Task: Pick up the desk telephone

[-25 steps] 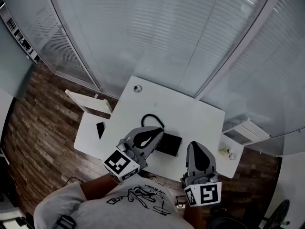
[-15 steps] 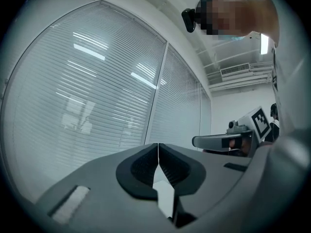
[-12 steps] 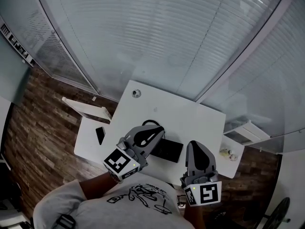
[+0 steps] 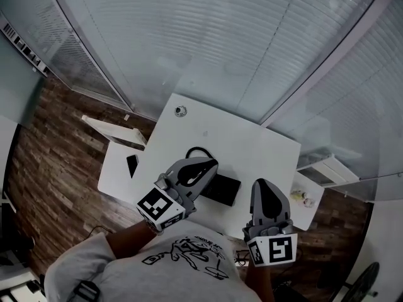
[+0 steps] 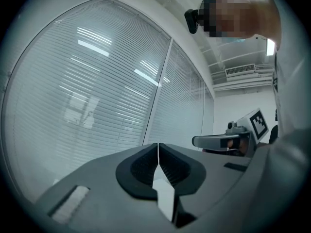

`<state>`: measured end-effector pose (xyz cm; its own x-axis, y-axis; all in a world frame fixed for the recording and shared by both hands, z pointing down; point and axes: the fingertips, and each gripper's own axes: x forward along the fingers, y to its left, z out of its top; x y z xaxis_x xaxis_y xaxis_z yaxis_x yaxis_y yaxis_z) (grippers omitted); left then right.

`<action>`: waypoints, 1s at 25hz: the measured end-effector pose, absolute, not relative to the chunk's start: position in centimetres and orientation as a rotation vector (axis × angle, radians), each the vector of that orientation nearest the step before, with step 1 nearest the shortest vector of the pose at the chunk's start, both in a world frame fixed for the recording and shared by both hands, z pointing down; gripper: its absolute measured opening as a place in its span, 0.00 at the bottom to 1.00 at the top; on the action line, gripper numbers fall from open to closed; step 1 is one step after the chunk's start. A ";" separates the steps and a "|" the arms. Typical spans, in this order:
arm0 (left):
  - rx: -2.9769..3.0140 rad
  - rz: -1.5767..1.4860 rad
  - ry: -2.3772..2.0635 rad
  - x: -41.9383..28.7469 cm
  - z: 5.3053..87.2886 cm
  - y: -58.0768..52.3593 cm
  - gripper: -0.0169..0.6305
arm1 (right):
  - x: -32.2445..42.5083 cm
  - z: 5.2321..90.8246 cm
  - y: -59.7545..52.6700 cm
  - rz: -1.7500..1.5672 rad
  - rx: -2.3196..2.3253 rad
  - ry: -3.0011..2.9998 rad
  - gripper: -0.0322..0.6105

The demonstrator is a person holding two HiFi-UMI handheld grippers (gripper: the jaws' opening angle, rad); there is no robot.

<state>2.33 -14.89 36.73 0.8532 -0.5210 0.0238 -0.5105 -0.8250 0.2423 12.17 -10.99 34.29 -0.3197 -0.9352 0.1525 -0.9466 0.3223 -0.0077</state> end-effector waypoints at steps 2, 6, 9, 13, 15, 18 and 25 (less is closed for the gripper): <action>2.771 -0.057 -0.784 2.3 37.3 -14.9 0.04 | 12.4 35.0 -11.0 0.178 1.753 -2.449 0.06; 2.745 -0.023 -0.776 2.2 39.1 -15.0 0.04 | 12.7 36.9 -10.9 0.248 1.740 -2.434 0.06; 2.729 0.041 -0.771 2.3 41.2 -14.9 0.04 | 12.9 38.8 -10.7 0.297 1.721 -2.415 0.06; 2.697 0.102 -0.753 2.2 44.1 -15.1 0.09 | 13.0 41.7 -10.5 0.360 1.704 -2.388 0.06; 2.680 0.128 -0.745 2.2 45.6 -15.1 0.14 | 13.1 43.2 -10.4 0.393 1.696 -2.371 0.07; 2.648 0.196 -0.725 2.2 48.8 -14.9 0.16 | 13.3 46.0 -10.1 0.458 1.673 -2.339 0.13; 2.431 0.285 -0.674 1.5 57.6 -15.1 0.18 | 14.1 53.1 -10.0 0.616 1.641 -2.230 0.18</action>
<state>1.48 -15.14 57.59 0.8486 -0.3996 0.3466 -0.5270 -0.6956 0.4883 14.11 -9.98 53.07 -0.3000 -0.8234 0.4818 -0.9539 0.2540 -0.1598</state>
